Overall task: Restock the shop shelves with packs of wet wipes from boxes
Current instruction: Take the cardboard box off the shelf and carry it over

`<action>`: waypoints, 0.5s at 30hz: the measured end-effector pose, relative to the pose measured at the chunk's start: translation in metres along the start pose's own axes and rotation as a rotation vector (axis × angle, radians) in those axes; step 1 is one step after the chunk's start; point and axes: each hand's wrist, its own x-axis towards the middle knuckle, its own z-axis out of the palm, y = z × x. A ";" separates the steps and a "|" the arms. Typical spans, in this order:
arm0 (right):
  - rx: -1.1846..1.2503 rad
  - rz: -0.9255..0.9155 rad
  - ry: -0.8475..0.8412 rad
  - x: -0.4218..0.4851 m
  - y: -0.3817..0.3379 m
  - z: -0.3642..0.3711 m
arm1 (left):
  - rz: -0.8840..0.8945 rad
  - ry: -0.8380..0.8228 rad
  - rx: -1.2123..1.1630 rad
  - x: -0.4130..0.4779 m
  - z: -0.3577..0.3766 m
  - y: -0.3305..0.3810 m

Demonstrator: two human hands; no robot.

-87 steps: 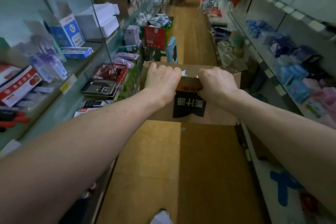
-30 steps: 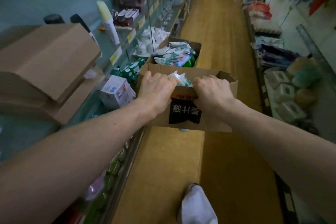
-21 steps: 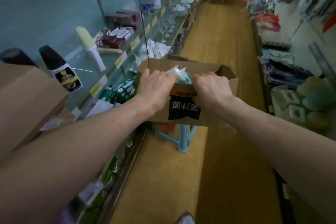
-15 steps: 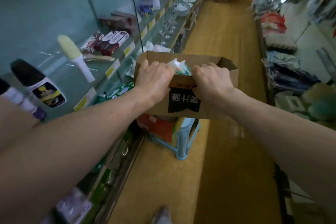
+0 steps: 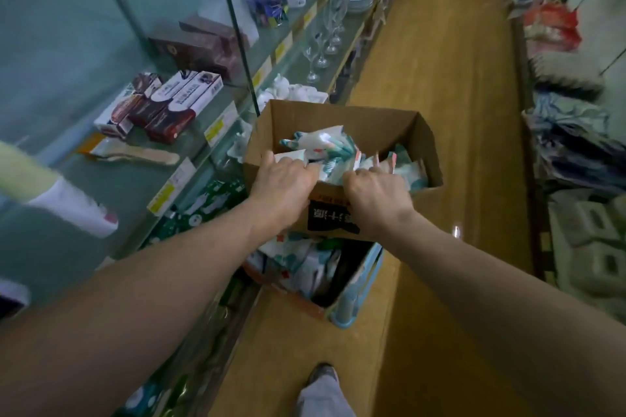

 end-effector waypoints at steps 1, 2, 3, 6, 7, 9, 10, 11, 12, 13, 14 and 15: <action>-0.001 -0.018 -0.040 0.009 0.001 0.007 | 0.005 -0.049 -0.028 0.009 0.008 -0.002; 0.004 -0.033 -0.075 0.018 0.003 0.012 | 0.010 -0.087 -0.060 0.017 0.015 -0.005; 0.015 -0.047 -0.102 0.026 0.006 0.017 | 0.020 -0.116 -0.085 0.026 0.020 -0.008; 0.056 -0.078 -0.198 0.050 0.020 0.025 | 0.082 -0.238 -0.120 0.054 0.027 -0.016; 0.075 -0.086 -0.230 0.057 0.025 0.026 | 0.100 -0.296 -0.132 0.063 0.027 -0.019; 0.099 -0.107 -0.287 0.071 0.033 0.027 | 0.121 -0.404 -0.167 0.082 0.026 -0.023; 0.112 -0.121 -0.312 0.078 0.036 0.028 | 0.124 -0.450 -0.191 0.090 0.027 -0.025; 0.126 -0.133 -0.334 0.085 0.040 0.029 | 0.125 -0.483 -0.212 0.098 0.028 -0.026; 0.142 -0.141 -0.353 0.091 0.043 0.030 | 0.127 -0.510 -0.225 0.105 0.029 -0.027; 0.157 -0.147 -0.370 0.095 0.046 0.032 | 0.127 -0.532 -0.235 0.110 0.030 -0.027; 0.171 -0.153 -0.382 0.099 0.048 0.034 | 0.125 -0.546 -0.246 0.114 0.031 -0.027; 0.182 -0.159 -0.389 0.102 0.050 0.036 | 0.122 -0.555 -0.254 0.116 0.033 -0.026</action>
